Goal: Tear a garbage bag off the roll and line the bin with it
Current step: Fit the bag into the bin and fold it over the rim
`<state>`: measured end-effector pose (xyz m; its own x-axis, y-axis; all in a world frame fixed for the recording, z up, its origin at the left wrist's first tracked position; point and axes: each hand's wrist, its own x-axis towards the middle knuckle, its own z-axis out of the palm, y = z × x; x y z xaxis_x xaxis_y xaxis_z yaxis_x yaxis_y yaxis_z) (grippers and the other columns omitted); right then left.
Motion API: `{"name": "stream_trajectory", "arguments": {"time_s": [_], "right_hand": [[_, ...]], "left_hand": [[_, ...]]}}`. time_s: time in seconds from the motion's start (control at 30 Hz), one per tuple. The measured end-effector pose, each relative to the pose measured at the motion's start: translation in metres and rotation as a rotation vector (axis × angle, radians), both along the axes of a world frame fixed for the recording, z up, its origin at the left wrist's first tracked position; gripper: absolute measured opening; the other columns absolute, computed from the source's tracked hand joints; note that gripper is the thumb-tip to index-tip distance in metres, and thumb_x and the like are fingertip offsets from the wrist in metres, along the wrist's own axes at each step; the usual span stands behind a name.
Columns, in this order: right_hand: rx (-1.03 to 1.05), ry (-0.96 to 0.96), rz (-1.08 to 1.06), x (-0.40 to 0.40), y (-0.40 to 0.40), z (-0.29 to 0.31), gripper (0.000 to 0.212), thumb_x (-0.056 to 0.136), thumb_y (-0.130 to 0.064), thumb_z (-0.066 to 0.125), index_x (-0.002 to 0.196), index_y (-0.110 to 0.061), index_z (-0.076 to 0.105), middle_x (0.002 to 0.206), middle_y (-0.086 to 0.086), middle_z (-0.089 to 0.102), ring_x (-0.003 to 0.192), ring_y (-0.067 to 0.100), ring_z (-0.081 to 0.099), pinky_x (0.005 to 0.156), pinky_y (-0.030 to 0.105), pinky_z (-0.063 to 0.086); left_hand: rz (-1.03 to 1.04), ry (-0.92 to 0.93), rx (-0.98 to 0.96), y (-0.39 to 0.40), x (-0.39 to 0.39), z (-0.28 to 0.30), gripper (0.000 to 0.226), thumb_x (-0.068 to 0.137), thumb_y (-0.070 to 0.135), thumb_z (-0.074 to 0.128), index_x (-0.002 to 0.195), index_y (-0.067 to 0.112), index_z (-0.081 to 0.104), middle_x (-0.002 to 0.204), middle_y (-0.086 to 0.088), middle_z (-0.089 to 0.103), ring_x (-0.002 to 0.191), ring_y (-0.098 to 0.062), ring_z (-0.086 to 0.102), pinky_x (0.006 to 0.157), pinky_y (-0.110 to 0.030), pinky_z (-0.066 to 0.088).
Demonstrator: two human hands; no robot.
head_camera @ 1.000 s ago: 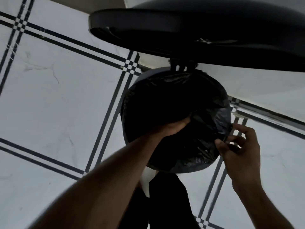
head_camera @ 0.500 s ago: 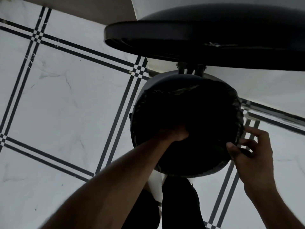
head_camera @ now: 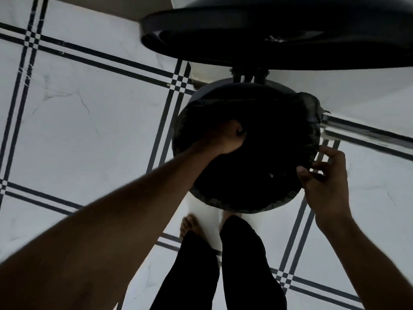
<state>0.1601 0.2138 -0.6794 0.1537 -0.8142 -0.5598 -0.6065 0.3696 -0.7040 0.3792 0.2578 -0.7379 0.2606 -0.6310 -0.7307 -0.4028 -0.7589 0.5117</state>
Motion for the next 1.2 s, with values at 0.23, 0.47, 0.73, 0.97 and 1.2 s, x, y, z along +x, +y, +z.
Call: {"name": "stream_trajectory", "arguments": {"time_s": [0.23,0.47,0.73,0.97,1.2], "right_hand": [[0.237,0.25,0.206,0.006,-0.046,0.031,0.035,0.091,-0.02,0.065,0.125,-0.026,0.058,0.097,-0.001,0.068,0.099,0.026,0.066,0.096,0.047,0.051],[-0.352,0.242,0.605,0.046,-0.056,0.047,0.037,0.09,-0.014,0.056,0.127,-0.017,0.063,0.133,0.01,0.057,0.118,0.024,0.06,0.099,0.037,0.049],[-0.655,0.363,0.811,0.078,-0.075,-0.008,0.034,0.096,-0.033,0.046,0.118,-0.012,0.061,0.123,0.016,0.062,0.111,0.036,0.058,0.089,0.042,0.049],[-0.412,0.171,0.33,0.085,-0.095,-0.01,0.01,0.091,-0.018,0.056,0.096,-0.018,0.066,0.093,-0.011,0.067,0.078,0.002,0.062,0.07,0.013,0.049],[-0.209,0.06,0.271,0.083,-0.127,-0.027,0.012,0.087,-0.008,0.063,0.08,-0.017,0.066,0.076,-0.001,0.063,0.071,0.012,0.059,0.071,0.03,0.052]], "left_hand": [[0.04,-0.538,-0.489,0.07,-0.02,0.054,0.053,0.087,0.017,0.055,0.139,0.011,0.051,0.144,-0.013,0.046,0.138,-0.03,0.038,0.116,-0.043,0.034],[-0.03,-0.519,-0.378,0.069,0.019,0.048,0.071,0.093,0.024,0.054,0.153,0.003,0.023,0.158,-0.021,0.023,0.147,-0.035,0.023,0.12,-0.043,0.026],[0.011,-0.44,-0.393,0.045,0.042,0.042,0.064,0.1,0.034,0.046,0.154,0.008,0.023,0.156,-0.016,0.031,0.143,-0.031,0.032,0.115,-0.038,0.029],[0.071,-0.414,-0.443,0.044,0.046,0.034,0.056,0.099,0.034,0.042,0.15,0.012,0.035,0.149,-0.013,0.043,0.137,-0.027,0.041,0.107,-0.026,0.03],[0.232,-0.241,-0.422,0.034,0.055,0.044,0.049,0.1,0.037,0.046,0.144,0.015,0.043,0.14,-0.001,0.053,0.125,-0.013,0.051,0.097,-0.019,0.037]]}}
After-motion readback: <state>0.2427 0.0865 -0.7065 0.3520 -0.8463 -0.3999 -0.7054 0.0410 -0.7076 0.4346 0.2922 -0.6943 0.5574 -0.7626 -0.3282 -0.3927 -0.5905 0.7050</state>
